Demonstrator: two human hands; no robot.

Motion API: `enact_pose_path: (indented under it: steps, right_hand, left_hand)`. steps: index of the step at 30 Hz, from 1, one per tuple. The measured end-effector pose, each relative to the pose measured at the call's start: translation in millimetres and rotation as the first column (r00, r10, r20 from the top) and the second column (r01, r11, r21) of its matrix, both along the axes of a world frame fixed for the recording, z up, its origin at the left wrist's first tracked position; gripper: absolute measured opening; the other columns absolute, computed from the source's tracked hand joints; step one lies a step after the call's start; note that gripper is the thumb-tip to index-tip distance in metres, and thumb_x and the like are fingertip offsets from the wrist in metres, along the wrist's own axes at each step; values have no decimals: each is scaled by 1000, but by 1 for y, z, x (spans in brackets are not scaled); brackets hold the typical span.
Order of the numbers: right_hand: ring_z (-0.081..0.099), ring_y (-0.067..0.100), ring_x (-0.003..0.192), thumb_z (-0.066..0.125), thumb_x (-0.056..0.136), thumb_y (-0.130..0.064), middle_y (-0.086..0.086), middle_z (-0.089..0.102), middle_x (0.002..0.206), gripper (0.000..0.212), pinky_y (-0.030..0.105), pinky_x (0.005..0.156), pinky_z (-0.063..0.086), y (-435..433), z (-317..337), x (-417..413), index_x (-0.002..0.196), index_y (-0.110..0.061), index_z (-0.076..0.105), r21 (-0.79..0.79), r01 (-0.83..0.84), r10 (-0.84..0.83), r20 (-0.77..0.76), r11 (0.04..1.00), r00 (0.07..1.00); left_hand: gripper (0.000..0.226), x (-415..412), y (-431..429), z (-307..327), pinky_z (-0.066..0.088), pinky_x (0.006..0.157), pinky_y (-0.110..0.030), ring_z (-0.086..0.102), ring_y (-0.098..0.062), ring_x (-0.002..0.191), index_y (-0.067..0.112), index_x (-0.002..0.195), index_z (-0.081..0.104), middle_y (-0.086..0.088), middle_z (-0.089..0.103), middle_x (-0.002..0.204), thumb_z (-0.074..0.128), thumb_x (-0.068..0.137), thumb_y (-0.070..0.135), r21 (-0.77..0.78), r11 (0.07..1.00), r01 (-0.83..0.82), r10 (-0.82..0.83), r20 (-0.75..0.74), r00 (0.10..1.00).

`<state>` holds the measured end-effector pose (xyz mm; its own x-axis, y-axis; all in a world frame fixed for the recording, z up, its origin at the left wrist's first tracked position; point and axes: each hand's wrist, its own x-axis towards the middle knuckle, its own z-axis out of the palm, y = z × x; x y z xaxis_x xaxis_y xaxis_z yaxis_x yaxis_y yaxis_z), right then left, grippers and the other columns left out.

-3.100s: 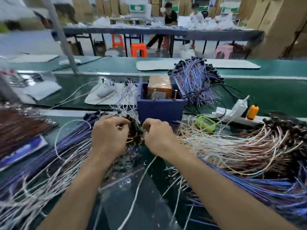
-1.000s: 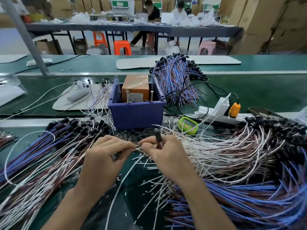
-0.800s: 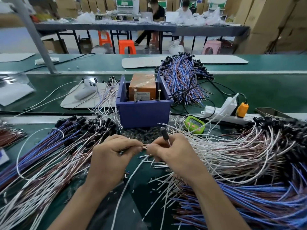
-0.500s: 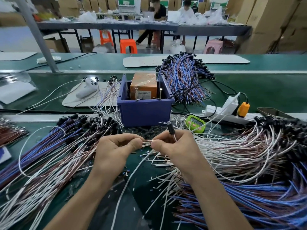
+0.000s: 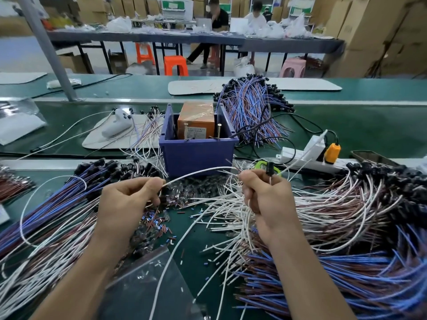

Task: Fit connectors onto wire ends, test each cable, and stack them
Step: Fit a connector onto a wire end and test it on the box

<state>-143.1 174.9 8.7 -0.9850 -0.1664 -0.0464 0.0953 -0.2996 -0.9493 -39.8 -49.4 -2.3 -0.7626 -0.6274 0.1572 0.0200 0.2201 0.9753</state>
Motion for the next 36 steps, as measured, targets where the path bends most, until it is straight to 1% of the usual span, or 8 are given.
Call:
enact_pose_path:
  steps: [3, 9, 11, 13, 20, 30, 34, 36]
  right_hand:
    - [39, 7, 41, 71, 90, -4, 2, 51, 51, 18, 15, 42, 33, 3, -4, -5, 86, 12, 65, 72, 76, -72, -62, 994, 995]
    - [37, 7, 41, 71, 89, -1, 1, 47, 50, 16, 13, 42, 32, 4, -1, -5, 86, 14, 65, 64, 63, -58, -74, 996, 996]
    - [38, 9, 44, 70, 88, 2, 10, 50, 59, 12, 16, 42, 31, 4, 1, -3, 76, 1, 68, 33, 26, -23, -64, 999, 998]
    - [38, 10, 46, 69, 87, 5, 18, 52, 72, 31, 20, 44, 28, 2, 1, 0, 62, -13, 68, 13, -17, 18, -64, 1000, 998]
    - [41, 9, 46, 73, 84, 4, 1, 50, 54, 20, 16, 44, 35, -2, -1, -1, 66, -4, 71, 162, 9, 16, -150, 987, 989]
    - [42, 9, 51, 71, 93, -11, -1, 53, 54, 22, 20, 50, 36, 0, -7, -2, 71, -11, 77, 384, -106, 192, -193, 917, 962]
    - [53, 17, 66, 68, 97, -21, 27, 68, 79, 27, 37, 65, 46, -3, -8, -1, 75, -31, 79, 429, -135, 242, -205, 893, 948]
    - [54, 17, 67, 68, 97, -24, 25, 69, 80, 25, 40, 67, 47, -4, -9, 0, 75, -31, 79, 432, -138, 247, -208, 891, 946]
  left_hand:
    - [9, 5, -11, 12, 50, 52, -17, 57, -11, 52, 19, 75, 83, -3, 72, 66, 78, 73, 26, 269, 958, 98, -89, -45, 995]
    - [22, 2, -26, 14, 58, 57, -16, 73, -7, 63, 12, 90, 79, -4, 79, 78, 58, 98, 10, 532, 843, 77, -49, -68, 997]
    - [24, 0, -28, 13, 58, 57, -17, 73, -6, 62, 14, 98, 75, -3, 79, 77, 53, 104, 12, 550, 834, 39, 4, -76, 997]
    - [26, -1, -29, 12, 58, 57, -17, 74, -6, 63, 16, 99, 75, -3, 79, 77, 50, 106, 14, 538, 843, 0, 52, -81, 995]
    - [28, 2, -18, 13, 58, 53, -18, 71, -7, 56, 15, 98, 70, -2, 75, 66, 44, 109, 13, 487, 861, -144, 194, -53, 980]
    - [24, -6, -25, 9, 39, 39, -15, 47, -1, 39, 7, 113, 66, 4, 58, 51, 43, 110, 15, 720, 690, -68, 190, -90, 978]
    - [24, -4, -30, 6, 35, 37, -16, 40, -2, 37, 7, 113, 68, 7, 49, 49, 46, 109, 17, 766, 641, -37, 183, -106, 977]
    - [25, -3, -29, 4, 35, 38, -16, 37, -2, 37, 7, 115, 68, 7, 47, 51, 47, 108, 19, 791, 612, -10, 167, -117, 979]
